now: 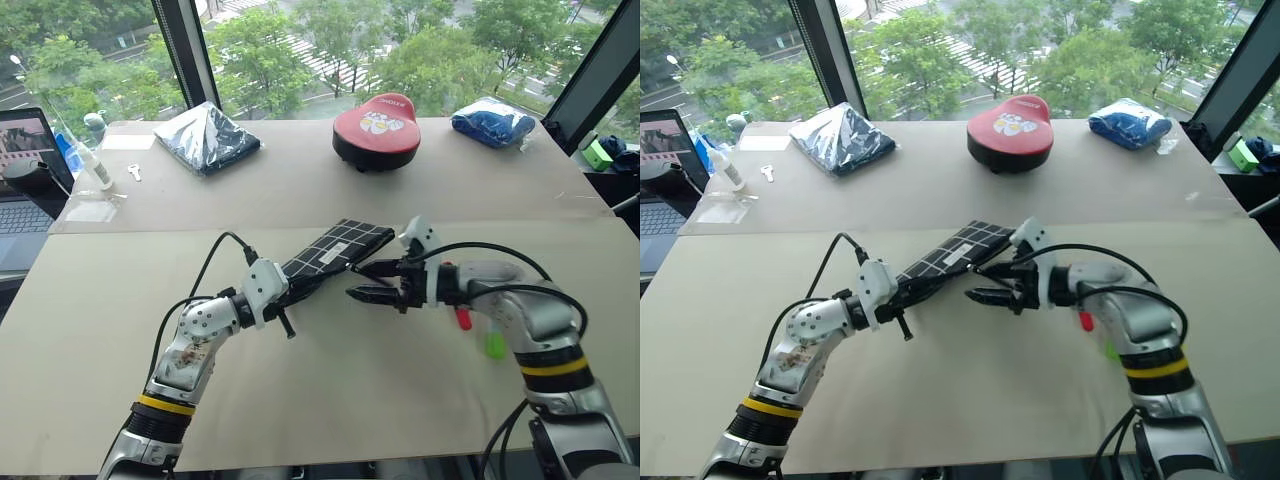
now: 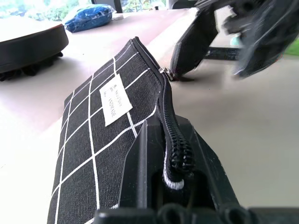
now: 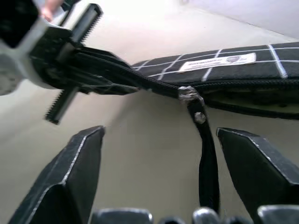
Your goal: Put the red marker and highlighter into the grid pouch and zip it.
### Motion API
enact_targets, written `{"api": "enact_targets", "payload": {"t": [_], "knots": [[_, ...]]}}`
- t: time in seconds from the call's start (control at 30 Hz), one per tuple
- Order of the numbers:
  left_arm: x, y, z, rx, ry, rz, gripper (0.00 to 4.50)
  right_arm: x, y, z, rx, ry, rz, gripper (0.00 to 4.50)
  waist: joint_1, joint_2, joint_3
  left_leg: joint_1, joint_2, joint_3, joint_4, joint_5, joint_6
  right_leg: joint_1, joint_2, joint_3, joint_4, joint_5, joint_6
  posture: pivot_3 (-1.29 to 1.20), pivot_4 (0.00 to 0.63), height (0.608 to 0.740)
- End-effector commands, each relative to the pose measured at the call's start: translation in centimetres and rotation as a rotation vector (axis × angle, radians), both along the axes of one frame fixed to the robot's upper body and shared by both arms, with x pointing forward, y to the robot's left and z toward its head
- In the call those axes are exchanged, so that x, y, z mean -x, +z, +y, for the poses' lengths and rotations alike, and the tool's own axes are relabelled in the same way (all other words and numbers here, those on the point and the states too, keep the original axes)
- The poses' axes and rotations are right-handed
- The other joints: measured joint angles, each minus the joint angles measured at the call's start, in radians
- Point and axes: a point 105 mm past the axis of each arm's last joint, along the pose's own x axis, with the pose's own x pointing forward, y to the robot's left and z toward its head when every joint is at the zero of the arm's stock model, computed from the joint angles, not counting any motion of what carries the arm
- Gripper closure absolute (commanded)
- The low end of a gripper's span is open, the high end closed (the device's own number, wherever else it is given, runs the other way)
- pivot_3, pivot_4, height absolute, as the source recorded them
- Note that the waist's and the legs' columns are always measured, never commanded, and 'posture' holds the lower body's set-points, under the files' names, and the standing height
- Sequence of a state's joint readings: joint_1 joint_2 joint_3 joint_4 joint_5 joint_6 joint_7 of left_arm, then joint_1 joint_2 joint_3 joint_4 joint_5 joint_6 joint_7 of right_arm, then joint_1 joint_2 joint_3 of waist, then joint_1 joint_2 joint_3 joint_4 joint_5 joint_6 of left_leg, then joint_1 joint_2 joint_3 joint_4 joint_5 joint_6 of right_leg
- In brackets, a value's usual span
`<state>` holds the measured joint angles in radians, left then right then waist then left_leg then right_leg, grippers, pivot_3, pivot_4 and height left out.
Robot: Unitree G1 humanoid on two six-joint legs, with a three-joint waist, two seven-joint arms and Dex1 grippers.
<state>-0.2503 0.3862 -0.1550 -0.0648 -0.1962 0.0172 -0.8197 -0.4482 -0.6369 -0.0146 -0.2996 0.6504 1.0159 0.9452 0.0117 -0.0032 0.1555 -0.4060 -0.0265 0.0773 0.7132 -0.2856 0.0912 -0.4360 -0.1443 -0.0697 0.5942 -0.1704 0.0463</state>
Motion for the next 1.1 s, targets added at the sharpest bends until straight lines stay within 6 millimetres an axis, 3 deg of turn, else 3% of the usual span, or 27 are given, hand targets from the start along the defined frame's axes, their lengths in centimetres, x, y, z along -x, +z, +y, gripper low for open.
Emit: {"api": "enact_targets", "payload": {"t": [0.03, 0.1, 0.23, 0.37, 0.47, 0.7, 1.1], "knots": [[0.4, 1.1, -0.5, 0.034, -0.029, -0.055, 4.50, 2.4, 2.9, -2.7, 0.048, -0.015, -0.124, 0.42, 0.004, 0.000, 0.000, 0.000, 0.000, 0.000, 0.000, 0.000, 0.000, 0.000, 0.000, 0.000, 0.000, 0.000, 0.000, 0.00, 0.150, 0.740], [0.3, 1.1, -0.6, 0.045, -0.032, -0.061, 4.50, 2.8, 3.7, -4.6, 0.079, -0.083, -0.161, 0.42, 0.006, -0.001, 0.000, 0.000, 0.000, 0.000, 0.000, -0.002, 0.002, 0.001, -0.002, 0.000, 0.000, 0.000, 0.000, 0.00, 0.150, 0.740], [0.2, 1.4, -0.8, 0.078, -0.042, -0.080, 4.50, 1.3, 5.7, -10.2, 0.150, -0.378, -0.246, 0.42, 0.009, -0.001, 0.000, 0.000, -0.001, 0.000, 0.003, -0.003, 0.004, 0.001, -0.003, 0.001, 0.000, 0.001, 0.001, 0.00, 0.150, 0.740], [-0.1, 1.9, -1.3, 0.121, -0.061, -0.101, 4.50, -0.1, 4.1, -16.3, 0.319, -0.714, -0.217, 0.42, 0.014, -0.001, 0.000, 0.001, -0.001, 0.000, 0.003, -0.002, 0.004, 0.001, -0.003, 0.001, 0.000, 0.001, 0.001, 0.00, 0.150, 0.740], [-0.1, 2.1, -1.8, 0.150, -0.090, -0.104, 4.50, 0.5, 1.8, -18.5, 0.405, -0.853, -0.135, 0.42, 0.020, -0.001, 0.000, 0.000, -0.001, 0.000, 0.003, -0.002, 0.004, 0.001, -0.003, 0.001, 0.000, 0.001, 0.001, 0.00, 0.150, 0.740], [-0.1, 1.6, -2.5, 0.159, -0.131, -0.085, 4.50, 1.7, -1.0, -18.8, 0.433, -1.014, 0.001, 0.42, 0.021, -0.001, 0.000, 0.000, 0.000, 0.002, 0.003, -0.002, 0.004, 0.001, -0.003, 0.002, 0.000, 0.002, 0.000, 0.00, 0.150, 0.740], [-0.1, 1.7, -3.0, 0.164, -0.153, -0.087, 4.50, 2.4, -3.8, -18.2, 0.474, -1.031, 0.100, 0.42, 0.026, -0.001, 0.000, 0.000, -0.001, 0.002, 0.004, -0.003, 0.006, 0.002, -0.002, 0.002, 0.000, 0.002, 0.001, 0.00, 0.150, 0.740]]}}
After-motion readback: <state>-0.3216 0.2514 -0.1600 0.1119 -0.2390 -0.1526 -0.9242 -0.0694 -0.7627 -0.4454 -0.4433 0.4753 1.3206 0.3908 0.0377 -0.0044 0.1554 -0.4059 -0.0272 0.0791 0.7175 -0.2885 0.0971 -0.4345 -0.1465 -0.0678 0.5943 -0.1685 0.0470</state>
